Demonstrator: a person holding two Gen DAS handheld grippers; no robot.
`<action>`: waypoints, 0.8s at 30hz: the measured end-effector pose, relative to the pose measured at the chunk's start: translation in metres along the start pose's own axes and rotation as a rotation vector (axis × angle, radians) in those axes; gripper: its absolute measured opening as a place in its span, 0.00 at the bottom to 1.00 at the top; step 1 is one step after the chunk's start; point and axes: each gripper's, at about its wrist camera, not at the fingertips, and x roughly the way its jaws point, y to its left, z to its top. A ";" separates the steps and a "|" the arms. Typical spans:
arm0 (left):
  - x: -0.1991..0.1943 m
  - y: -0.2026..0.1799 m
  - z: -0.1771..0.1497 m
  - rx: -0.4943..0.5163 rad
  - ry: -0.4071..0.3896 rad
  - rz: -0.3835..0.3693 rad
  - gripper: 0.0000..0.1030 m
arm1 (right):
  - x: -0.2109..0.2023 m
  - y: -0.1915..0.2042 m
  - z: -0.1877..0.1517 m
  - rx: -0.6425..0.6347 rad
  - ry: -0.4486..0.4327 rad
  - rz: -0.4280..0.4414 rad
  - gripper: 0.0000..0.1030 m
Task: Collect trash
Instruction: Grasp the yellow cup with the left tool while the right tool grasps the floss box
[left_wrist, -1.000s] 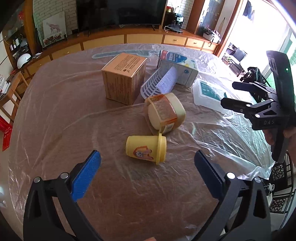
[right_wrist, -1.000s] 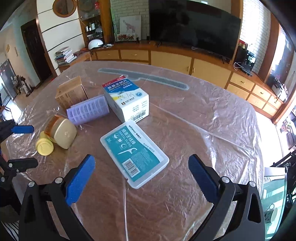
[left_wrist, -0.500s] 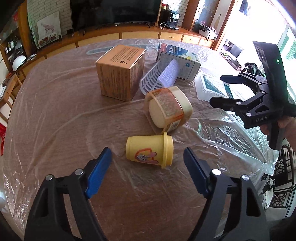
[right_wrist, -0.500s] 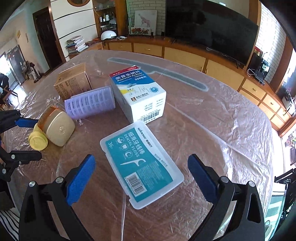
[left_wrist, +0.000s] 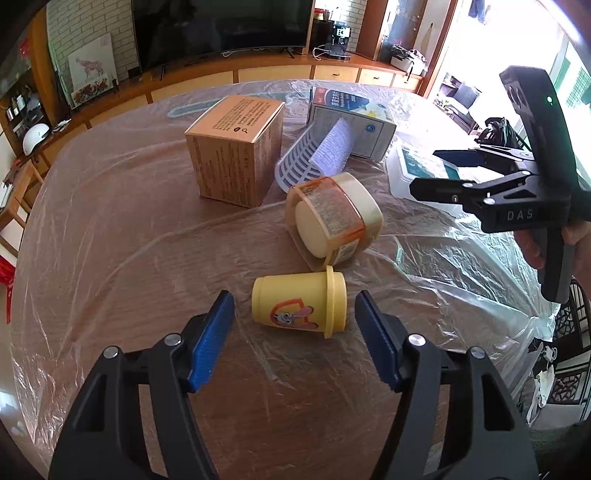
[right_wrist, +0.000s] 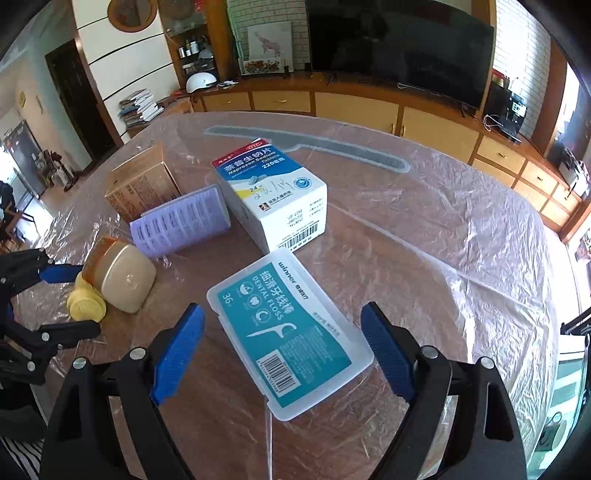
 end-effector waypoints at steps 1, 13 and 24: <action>0.000 0.000 0.001 0.001 0.000 0.001 0.66 | 0.000 -0.002 0.001 0.007 0.007 0.007 0.82; -0.001 -0.003 0.001 0.010 -0.002 0.031 0.45 | 0.005 0.010 -0.002 -0.038 0.042 -0.017 0.67; -0.009 0.001 0.002 0.011 -0.030 0.011 0.44 | -0.010 0.006 -0.008 0.052 0.001 0.011 0.58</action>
